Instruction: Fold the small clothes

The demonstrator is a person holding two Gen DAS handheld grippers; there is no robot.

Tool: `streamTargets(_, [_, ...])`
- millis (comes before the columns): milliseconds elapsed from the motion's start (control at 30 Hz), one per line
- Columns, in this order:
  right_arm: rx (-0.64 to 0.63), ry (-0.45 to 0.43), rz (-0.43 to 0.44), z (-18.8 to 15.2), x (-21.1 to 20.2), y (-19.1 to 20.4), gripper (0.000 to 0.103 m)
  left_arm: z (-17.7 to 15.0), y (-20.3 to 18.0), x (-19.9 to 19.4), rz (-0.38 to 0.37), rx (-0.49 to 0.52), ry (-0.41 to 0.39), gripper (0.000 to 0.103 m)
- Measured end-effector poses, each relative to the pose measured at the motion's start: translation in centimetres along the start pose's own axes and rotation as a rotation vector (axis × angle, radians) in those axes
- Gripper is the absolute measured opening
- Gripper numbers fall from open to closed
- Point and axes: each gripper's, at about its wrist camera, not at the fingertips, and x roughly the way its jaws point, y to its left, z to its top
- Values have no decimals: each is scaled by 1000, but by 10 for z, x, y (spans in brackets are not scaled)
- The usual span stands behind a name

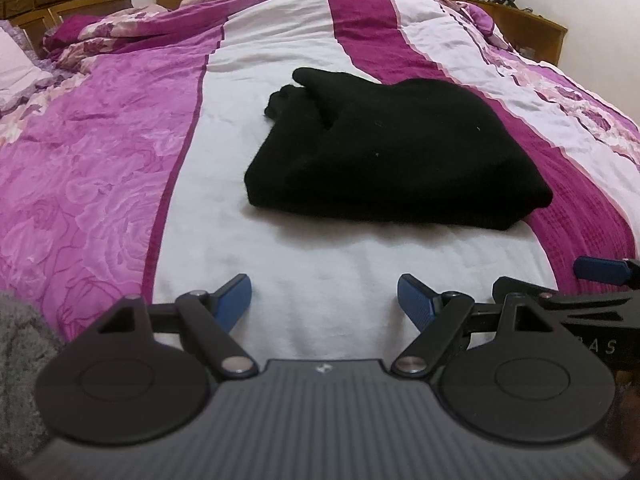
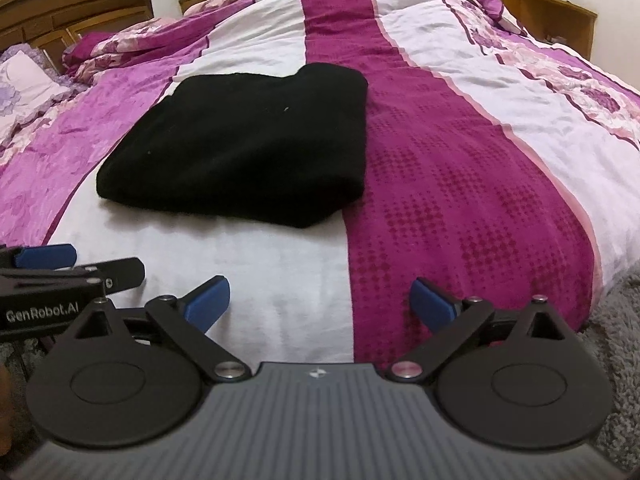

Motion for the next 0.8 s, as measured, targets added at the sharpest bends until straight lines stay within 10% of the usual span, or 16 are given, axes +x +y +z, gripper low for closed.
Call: streamTargets(800, [-3, 16, -4, 1, 7, 2, 103, 1, 1, 2, -5, 0, 7, 82])
